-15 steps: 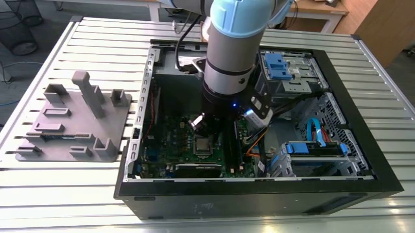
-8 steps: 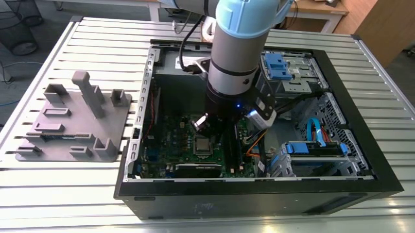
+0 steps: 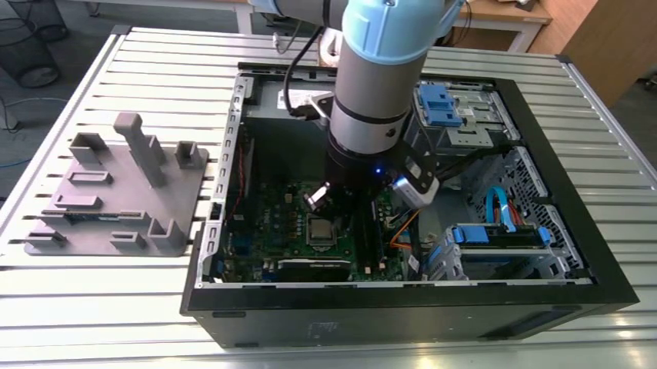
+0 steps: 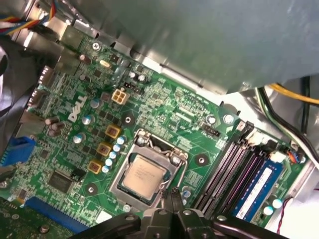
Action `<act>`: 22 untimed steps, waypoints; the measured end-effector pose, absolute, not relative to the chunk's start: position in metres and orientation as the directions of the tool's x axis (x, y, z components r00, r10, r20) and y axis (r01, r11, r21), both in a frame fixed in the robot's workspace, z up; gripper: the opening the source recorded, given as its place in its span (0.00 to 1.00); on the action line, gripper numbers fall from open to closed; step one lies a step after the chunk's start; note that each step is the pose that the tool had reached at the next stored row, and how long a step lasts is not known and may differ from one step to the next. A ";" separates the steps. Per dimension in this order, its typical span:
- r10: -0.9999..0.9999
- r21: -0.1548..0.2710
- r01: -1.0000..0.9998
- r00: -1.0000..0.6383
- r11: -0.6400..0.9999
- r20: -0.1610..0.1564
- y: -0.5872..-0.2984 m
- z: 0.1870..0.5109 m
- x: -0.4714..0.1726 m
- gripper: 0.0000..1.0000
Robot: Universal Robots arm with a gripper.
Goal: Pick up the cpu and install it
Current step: 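Install the first cpu locking lever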
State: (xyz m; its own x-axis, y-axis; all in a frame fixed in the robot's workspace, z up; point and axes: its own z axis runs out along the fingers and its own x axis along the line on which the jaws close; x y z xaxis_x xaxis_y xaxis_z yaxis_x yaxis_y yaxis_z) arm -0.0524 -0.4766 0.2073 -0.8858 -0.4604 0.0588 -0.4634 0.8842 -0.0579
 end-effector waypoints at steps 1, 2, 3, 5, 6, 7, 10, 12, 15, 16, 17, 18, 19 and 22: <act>-0.460 -0.058 -0.463 -0.886 0.884 0.059 -0.478 0.207 -0.052 0.11; -0.460 -0.058 -0.463 -0.886 0.884 0.059 -0.479 0.207 -0.052 0.11; -0.460 -0.058 -0.463 -0.886 0.884 0.059 -0.479 0.207 -0.052 0.11; -0.460 -0.058 -0.463 -0.886 0.884 0.059 -0.481 0.206 -0.052 0.11; -0.460 -0.058 -0.463 -0.886 0.884 0.059 -0.481 0.206 -0.052 0.11; -0.460 -0.058 -0.463 -0.886 0.884 0.059 -0.482 0.205 -0.052 0.11; -0.460 -0.058 -0.463 -0.886 0.884 0.059 -0.484 0.203 -0.052 0.11; -0.460 -0.058 -0.463 -0.886 0.884 0.059 -0.485 0.203 -0.052 0.11; -0.460 -0.058 -0.463 -0.886 0.884 0.059 -0.485 0.203 -0.052 0.11; -0.460 -0.058 -0.463 -0.886 0.884 0.059 -0.485 0.203 -0.052 0.11; -0.460 -0.058 -0.463 -0.886 0.884 0.059 -0.486 0.202 -0.052 0.11; -0.460 -0.058 -0.463 -0.886 0.884 0.059 -0.486 0.202 -0.051 0.11; -0.460 -0.058 -0.463 -0.886 0.884 0.059 -0.486 0.201 -0.051 0.11; -0.460 -0.058 -0.463 -0.886 0.884 0.059 -0.487 0.201 -0.049 0.11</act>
